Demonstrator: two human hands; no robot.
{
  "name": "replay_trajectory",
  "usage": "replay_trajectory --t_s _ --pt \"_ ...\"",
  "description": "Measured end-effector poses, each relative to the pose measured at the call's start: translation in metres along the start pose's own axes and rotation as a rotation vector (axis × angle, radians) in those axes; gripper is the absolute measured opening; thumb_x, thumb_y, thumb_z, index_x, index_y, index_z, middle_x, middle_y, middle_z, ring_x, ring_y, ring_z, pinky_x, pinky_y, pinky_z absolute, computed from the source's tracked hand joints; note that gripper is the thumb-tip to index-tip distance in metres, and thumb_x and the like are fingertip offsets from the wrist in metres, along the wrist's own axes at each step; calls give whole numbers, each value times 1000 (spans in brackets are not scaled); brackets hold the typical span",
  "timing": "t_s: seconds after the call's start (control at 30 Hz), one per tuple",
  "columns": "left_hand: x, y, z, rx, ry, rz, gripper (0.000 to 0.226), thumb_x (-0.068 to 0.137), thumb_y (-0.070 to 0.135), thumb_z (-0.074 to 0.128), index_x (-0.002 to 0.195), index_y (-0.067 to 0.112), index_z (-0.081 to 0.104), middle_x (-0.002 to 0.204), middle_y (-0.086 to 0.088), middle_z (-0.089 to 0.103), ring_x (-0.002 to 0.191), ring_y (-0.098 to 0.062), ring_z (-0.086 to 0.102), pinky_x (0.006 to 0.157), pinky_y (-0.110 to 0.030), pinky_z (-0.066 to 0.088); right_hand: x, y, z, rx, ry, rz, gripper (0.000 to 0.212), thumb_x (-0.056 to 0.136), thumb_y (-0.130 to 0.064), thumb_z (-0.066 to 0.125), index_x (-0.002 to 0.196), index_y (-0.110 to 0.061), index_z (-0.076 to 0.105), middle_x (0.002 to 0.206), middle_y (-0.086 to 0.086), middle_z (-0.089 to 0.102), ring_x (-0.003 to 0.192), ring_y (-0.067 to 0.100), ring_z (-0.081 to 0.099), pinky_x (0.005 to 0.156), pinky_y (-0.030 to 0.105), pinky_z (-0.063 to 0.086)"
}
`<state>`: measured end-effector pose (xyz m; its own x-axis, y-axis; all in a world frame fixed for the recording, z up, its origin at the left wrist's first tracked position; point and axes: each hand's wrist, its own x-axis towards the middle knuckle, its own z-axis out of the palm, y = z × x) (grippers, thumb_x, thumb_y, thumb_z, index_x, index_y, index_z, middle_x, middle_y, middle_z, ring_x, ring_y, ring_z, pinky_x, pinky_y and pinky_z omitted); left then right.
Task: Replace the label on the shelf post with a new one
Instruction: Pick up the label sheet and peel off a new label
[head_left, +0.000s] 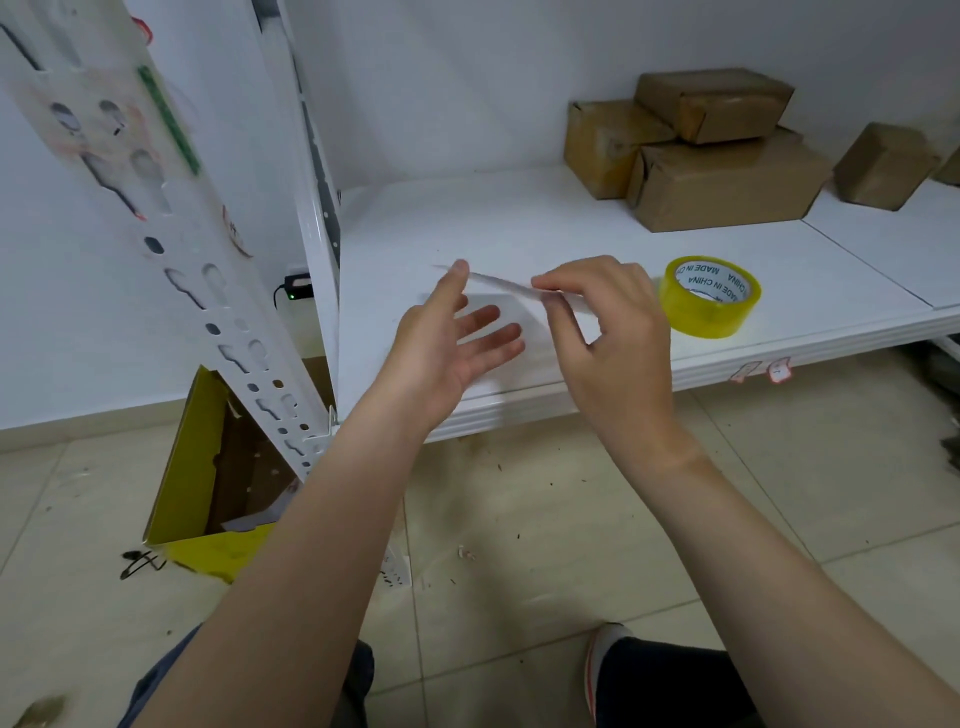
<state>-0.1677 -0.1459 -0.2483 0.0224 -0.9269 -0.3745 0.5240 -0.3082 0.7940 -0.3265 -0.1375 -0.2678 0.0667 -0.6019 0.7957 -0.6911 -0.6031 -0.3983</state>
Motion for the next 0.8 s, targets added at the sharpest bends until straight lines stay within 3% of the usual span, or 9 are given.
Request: replay_trajectory --t_s 0.1,0.2,0.37,0.47,0.6,0.73,0.8 --pt "-1 4 -2 -120 -115 24 39 104 37 58 120 2 61 110 -17 73 83 -28 79 72 -37 65 -1 -4 -1 62 -1 -181 17 91 3 66 99 -5 78 105 8 76 99 35 65 91 31 48" --pt "-1 7 -3 -82 -43 95 17 103 17 55 106 4 66 98 -14 75 72 -22 77 63 -32 64 -4 -4 -1 107 -55 -250 21 83 2 57 86 -4 77 104 9 77 99 37 62 91 40 49" --pt "0 4 -3 10 50 173 13 101 7 55 100 14 66 102 -10 75 89 -27 75 73 -36 66 -5 -1 -4 101 -151 -171 28 85 -11 49 90 -7 76 105 4 77 104 31 62 89 46 50" --pt "-1 0 0 40 21 188 13 101 8 56 101 16 67 107 -11 74 93 -29 75 79 -40 66 -1 -2 -5 52 -140 -10 30 92 -26 49 99 -12 75 109 1 75 105 27 61 90 32 48" --pt "-1 -4 4 36 -37 197 16 100 6 55 100 14 68 106 -11 74 92 -28 73 88 -46 62 4 2 -3 24 -123 187 20 96 -34 64 107 -20 73 113 -3 71 105 24 59 89 5 32" --pt "-1 -8 6 73 -135 218 20 100 4 54 104 12 71 101 -9 78 88 -25 73 85 -43 62 4 5 -4 35 -134 266 20 92 -32 76 109 -23 73 115 -6 68 107 20 57 85 3 34" --pt "-1 -10 6 92 -161 220 21 99 2 54 104 9 73 99 -9 79 88 -25 73 84 -42 62 5 5 -5 46 -125 260 21 90 -33 78 109 -24 74 114 -6 68 107 21 58 83 9 39"
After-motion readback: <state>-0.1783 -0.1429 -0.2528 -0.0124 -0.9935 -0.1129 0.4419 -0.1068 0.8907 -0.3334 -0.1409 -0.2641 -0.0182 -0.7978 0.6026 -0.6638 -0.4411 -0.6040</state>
